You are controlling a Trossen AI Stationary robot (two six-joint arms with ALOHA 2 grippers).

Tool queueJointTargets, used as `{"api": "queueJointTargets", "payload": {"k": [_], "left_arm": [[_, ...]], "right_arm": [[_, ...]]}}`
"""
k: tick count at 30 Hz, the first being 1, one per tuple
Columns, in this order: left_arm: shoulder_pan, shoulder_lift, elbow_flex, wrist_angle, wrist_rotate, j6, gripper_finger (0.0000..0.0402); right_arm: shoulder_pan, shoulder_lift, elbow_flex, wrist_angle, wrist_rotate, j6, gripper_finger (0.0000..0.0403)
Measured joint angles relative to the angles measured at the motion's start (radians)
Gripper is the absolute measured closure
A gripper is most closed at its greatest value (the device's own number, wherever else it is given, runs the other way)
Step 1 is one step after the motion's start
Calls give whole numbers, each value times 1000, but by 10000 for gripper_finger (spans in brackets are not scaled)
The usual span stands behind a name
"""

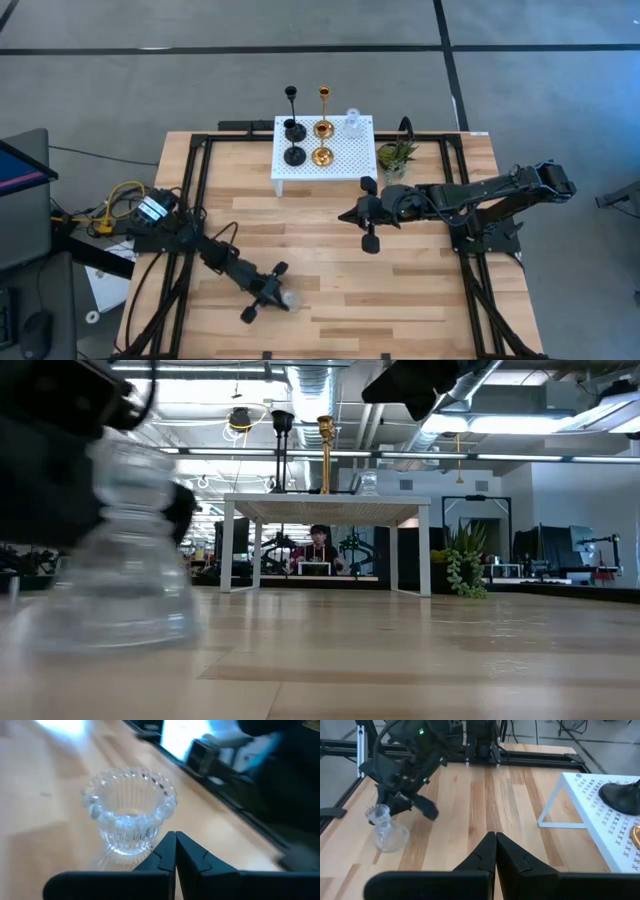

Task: Pick & Place candle stick holders
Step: Put the transparent candle holder on the shelf aligned with the other transparent candle holder

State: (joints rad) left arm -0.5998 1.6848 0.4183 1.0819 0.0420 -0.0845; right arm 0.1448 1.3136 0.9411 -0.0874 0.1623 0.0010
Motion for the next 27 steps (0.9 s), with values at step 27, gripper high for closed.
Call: {"api": "queueJointTargets", "payload": {"k": [27], "left_arm": [[385,0,73,26,89,119,398]], "right_arm": [[160,1,-380,445,77,180,403]]}}
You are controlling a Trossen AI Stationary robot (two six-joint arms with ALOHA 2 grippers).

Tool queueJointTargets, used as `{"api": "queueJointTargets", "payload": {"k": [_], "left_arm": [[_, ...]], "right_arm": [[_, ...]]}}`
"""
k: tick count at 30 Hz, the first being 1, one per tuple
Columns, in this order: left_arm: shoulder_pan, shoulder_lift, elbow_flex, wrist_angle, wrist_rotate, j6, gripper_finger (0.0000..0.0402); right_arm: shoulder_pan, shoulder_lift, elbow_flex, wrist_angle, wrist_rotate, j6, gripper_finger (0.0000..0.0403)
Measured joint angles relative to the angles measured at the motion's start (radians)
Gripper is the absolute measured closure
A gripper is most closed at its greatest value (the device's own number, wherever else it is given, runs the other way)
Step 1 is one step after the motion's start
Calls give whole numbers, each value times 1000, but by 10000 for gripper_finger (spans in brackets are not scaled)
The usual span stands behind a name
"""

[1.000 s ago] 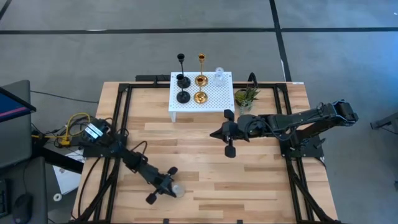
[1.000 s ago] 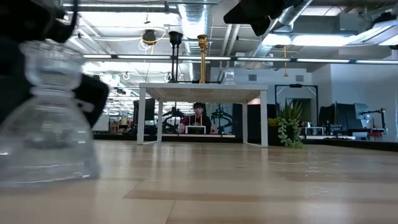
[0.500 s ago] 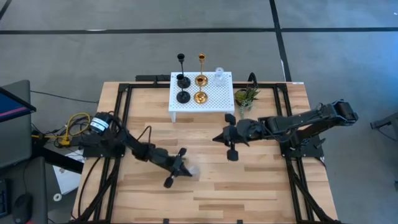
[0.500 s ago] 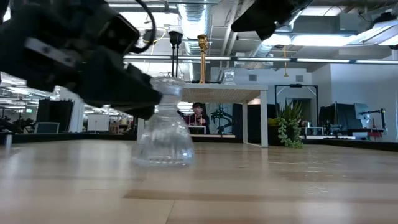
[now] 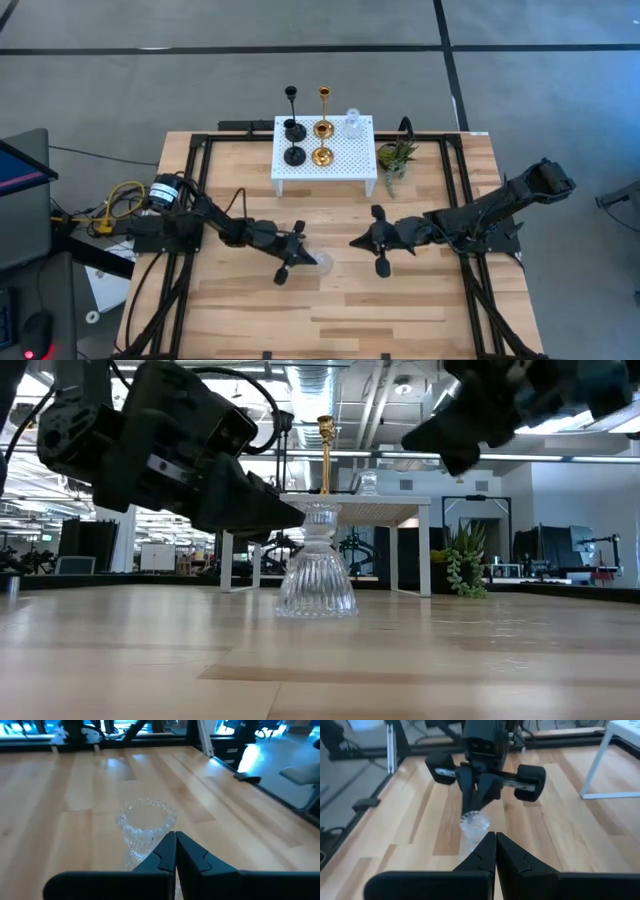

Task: Pick & Place candle stick holders
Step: Put the transparent candle holder on the shelf aligned with the other transparent candle holder

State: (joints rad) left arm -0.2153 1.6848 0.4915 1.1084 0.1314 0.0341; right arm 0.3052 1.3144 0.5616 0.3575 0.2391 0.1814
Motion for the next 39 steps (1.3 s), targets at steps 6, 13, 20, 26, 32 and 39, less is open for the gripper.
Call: {"api": "queueJointTargets", "payload": {"k": [6,13,20,26,32,39], "left_arm": [[50,0,0,0,36,9,398],[49,-22,-2,-10,58,8,398],[49,-101,-41,-75,45,15,398],[49,-268,-127,-120,-15,15,398],[48,-438,-226,-143,-55,14,398],[46,-530,-284,-146,-87,10,398]], "right_arm": [[23,0,-162,229,35,88,403],[23,100,-202,302,35,184,403],[22,354,-184,540,32,145,377],[1,439,-90,500,6,134,286],[-24,491,0,441,29,133,176],[-61,641,135,445,23,133,103]]}}
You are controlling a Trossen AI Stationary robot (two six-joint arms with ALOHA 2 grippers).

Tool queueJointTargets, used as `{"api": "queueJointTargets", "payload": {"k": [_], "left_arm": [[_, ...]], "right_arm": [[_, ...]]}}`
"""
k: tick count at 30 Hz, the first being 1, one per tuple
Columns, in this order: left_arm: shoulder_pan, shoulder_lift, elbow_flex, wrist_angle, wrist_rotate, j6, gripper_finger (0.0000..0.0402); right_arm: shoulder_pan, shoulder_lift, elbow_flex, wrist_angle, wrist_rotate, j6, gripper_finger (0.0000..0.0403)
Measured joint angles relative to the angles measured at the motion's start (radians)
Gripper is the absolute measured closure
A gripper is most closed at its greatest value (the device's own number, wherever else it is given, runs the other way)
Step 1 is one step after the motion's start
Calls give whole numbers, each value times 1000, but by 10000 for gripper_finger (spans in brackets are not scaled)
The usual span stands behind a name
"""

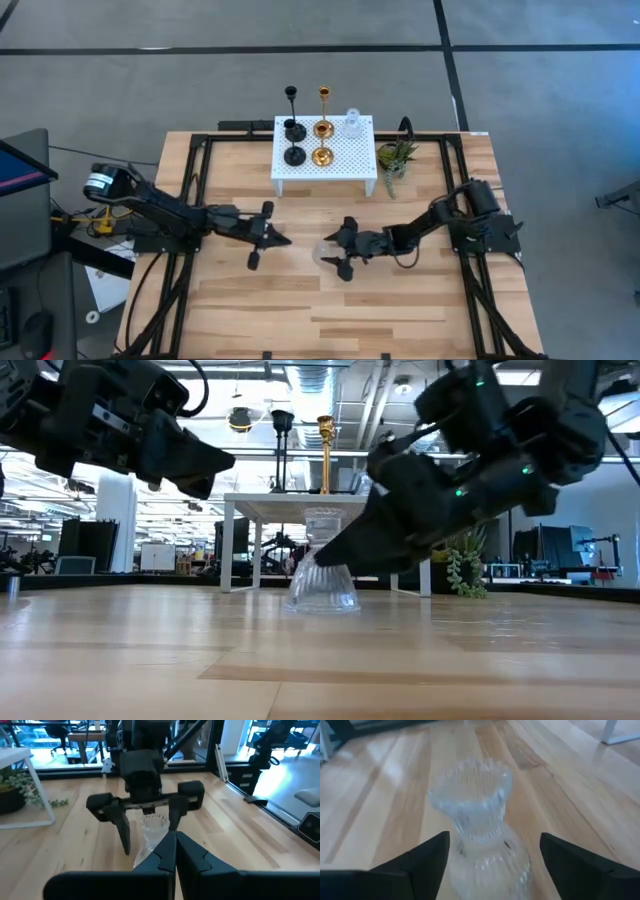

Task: Pick & Place candle stick holders
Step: Put the transparent candle holder on the shelf aligned with the other transparent candle holder

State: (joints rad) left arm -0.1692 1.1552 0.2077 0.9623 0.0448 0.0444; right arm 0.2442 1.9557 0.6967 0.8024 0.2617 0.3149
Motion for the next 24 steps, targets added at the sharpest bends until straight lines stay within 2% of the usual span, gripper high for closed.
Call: {"api": "queueJointTargets", "payload": {"k": [7,15,19,24], "left_arm": [[0,-1,-8,-6,0,0,398],[0,3,-8,-5,0,0,398],[0,3,-8,-5,0,0,398],[0,3,-8,-5,0,-19,398]], "right_arm": [[-4,95,109,3,-22,-2,101],[-4,77,124,2,-26,-29,126],[-5,77,124,-2,-8,-29,160],[-5,77,124,0,4,-29,239]]}}
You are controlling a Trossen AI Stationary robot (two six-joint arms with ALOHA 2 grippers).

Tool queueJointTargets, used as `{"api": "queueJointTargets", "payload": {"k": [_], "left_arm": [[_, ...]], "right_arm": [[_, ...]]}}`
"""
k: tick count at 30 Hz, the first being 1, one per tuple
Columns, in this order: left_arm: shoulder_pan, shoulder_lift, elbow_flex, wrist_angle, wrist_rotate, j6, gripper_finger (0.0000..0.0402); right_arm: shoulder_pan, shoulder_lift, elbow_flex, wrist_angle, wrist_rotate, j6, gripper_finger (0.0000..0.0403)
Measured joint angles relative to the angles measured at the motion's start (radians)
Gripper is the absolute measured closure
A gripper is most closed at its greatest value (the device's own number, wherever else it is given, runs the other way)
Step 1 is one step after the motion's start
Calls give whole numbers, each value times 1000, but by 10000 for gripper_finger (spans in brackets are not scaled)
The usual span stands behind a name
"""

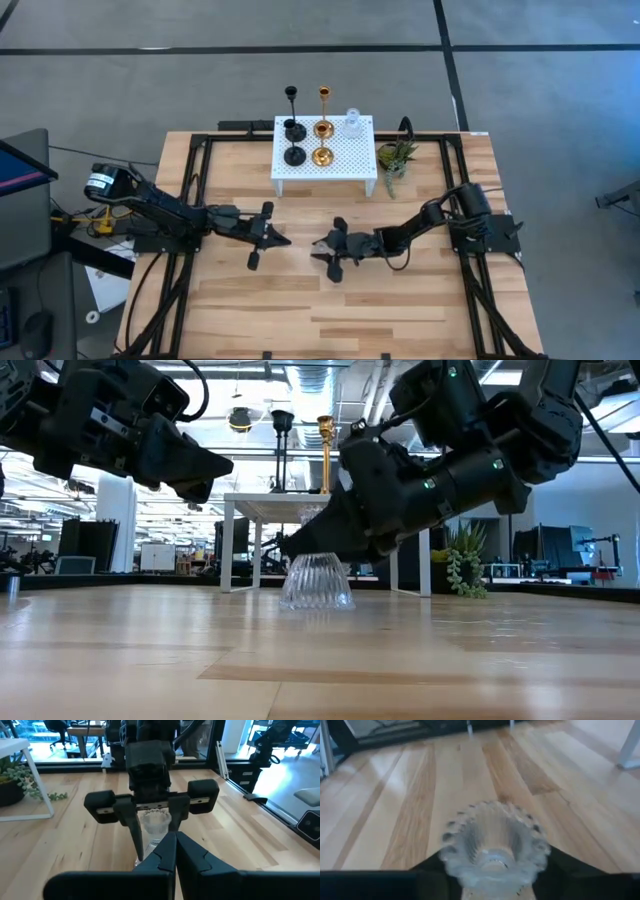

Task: Pick & Place candle stick holders
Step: Put the transparent candle holder on the shelf aligned with the other transparent candle holder

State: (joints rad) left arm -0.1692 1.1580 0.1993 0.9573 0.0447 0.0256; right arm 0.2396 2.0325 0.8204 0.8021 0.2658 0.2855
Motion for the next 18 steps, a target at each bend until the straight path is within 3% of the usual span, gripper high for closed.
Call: {"api": "queueJointTargets", "payload": {"k": [3,9,12,18], "left_arm": [[0,0,0,0,0,-4,398],[0,0,0,0,0,-4,398],[0,0,1,0,0,-4,398],[0,0,1,0,0,-4,398]], "right_arm": [[-1,-5,3,10,2,0,288],[0,-62,0,-102,-5,-8,288],[0,-149,-3,-247,3,-12,288],[-8,-336,-2,-349,76,-80,288]]}}
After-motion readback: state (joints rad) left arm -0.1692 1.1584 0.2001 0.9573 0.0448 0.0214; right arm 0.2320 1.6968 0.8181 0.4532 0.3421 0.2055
